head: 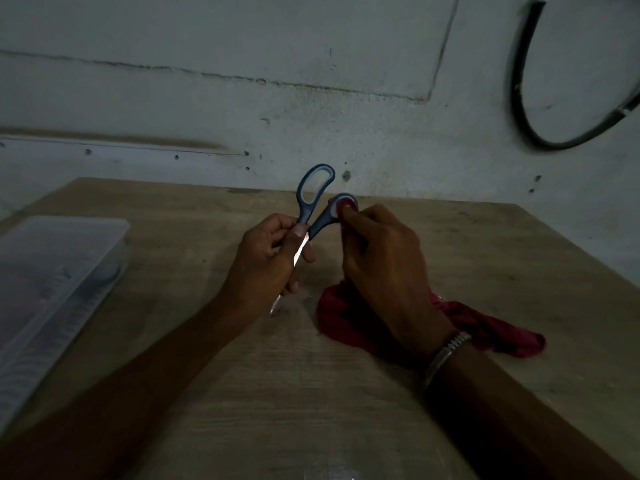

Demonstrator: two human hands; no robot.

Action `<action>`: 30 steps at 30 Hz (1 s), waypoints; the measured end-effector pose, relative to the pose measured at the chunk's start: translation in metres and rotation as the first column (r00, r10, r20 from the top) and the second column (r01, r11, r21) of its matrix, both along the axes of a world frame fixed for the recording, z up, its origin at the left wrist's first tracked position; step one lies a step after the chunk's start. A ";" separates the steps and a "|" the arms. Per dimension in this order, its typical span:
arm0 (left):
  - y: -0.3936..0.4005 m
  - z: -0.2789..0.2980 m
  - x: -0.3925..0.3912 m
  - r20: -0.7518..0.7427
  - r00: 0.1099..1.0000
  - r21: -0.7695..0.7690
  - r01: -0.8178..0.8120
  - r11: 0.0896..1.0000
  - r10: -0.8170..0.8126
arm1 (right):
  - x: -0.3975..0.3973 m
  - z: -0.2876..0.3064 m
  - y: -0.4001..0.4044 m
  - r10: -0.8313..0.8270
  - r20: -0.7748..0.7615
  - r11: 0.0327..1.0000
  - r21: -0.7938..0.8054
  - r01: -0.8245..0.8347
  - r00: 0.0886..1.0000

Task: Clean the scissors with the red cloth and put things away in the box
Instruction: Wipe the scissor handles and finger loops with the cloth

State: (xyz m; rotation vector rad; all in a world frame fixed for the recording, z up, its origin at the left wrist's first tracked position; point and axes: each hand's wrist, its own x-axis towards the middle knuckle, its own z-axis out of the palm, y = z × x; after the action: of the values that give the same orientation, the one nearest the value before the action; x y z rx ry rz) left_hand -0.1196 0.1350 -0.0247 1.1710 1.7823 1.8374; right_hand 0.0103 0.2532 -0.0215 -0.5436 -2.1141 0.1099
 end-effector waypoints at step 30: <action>0.002 -0.009 0.010 -0.118 0.992 -0.001 0.031 1.000 -0.031 | 0.005 0.000 0.010 -0.014 -0.084 0.996 -0.093 0.006 0.996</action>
State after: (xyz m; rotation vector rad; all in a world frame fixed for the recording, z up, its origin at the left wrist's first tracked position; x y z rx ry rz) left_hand -0.1094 0.1369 -0.0335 1.3258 1.8153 1.7856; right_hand 0.0157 0.2628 -0.0212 -0.5945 -2.0313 0.2227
